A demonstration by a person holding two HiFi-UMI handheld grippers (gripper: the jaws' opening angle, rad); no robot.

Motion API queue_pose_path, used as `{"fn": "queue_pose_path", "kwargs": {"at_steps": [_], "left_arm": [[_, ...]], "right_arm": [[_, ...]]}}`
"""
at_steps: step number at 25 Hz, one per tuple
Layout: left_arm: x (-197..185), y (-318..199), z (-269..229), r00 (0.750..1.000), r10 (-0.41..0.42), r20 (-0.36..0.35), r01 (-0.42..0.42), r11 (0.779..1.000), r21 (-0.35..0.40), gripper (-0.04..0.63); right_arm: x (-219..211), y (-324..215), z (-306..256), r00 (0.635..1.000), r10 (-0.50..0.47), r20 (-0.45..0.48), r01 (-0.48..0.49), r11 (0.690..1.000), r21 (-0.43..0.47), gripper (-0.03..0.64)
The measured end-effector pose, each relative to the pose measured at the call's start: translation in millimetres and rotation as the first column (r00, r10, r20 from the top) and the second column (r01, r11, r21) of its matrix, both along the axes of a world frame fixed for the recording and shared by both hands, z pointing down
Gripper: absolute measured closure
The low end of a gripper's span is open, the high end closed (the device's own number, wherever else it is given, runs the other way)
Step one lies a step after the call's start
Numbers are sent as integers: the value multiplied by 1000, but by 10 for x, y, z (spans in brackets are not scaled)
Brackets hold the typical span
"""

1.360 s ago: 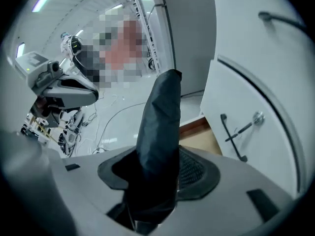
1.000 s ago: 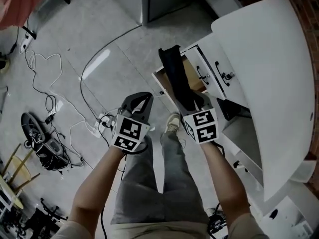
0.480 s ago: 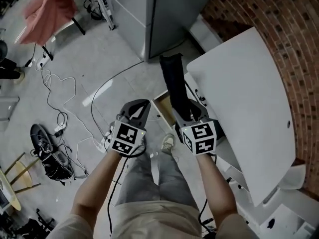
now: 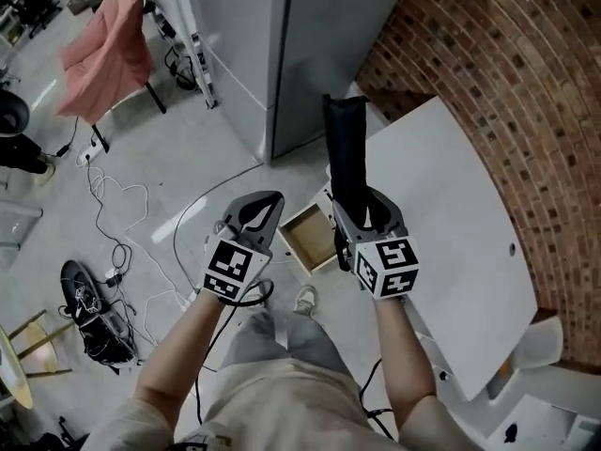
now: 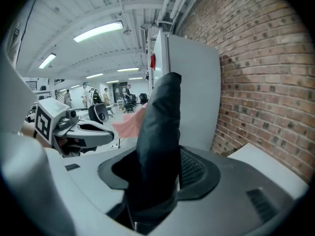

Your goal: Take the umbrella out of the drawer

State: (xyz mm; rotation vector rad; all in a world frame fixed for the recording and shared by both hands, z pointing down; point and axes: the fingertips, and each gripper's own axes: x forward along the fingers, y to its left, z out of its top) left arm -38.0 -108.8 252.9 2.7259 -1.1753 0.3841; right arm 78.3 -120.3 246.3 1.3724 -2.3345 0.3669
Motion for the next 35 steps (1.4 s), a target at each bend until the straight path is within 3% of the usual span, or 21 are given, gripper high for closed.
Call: {"fn": "queue_pose_path", "kwargs": {"at_steps": [3,8,15,22,25,29,35], "left_arm": [[50,58,-250,1000,15,10,-15,999,29,586],[208,131,-621,994,25,108,-37,993,111,587],[392,246,-1421,998,54,27,-59,978,202,586],[425,423,-2197,996,79,-37,-63,942,330,588],[381,537,-2465,995,89,-54,-61,916,395,586],[337,674,-2595,994,79,-81,-39,910,412,587],[348,777,-2531,995,89,-41,-63,899,434,588]], "right_arm": [[56,49,-399,1000,11,11,-12,998,60,389],[180,186,-1004,999,33,22,-36,991,126,389],[212,408,-1788,999,6,35,-15,966,258,390],[256,688,-2424,997,-11,81,-21,923,385,388],[292,841,-2659,995,-13,99,-33,896,443,388],[352,1037,-2871,992,-27,119,-36,866,499,388],[355,1250,-2985,993,-44,110,-22,845,534,388]]}}
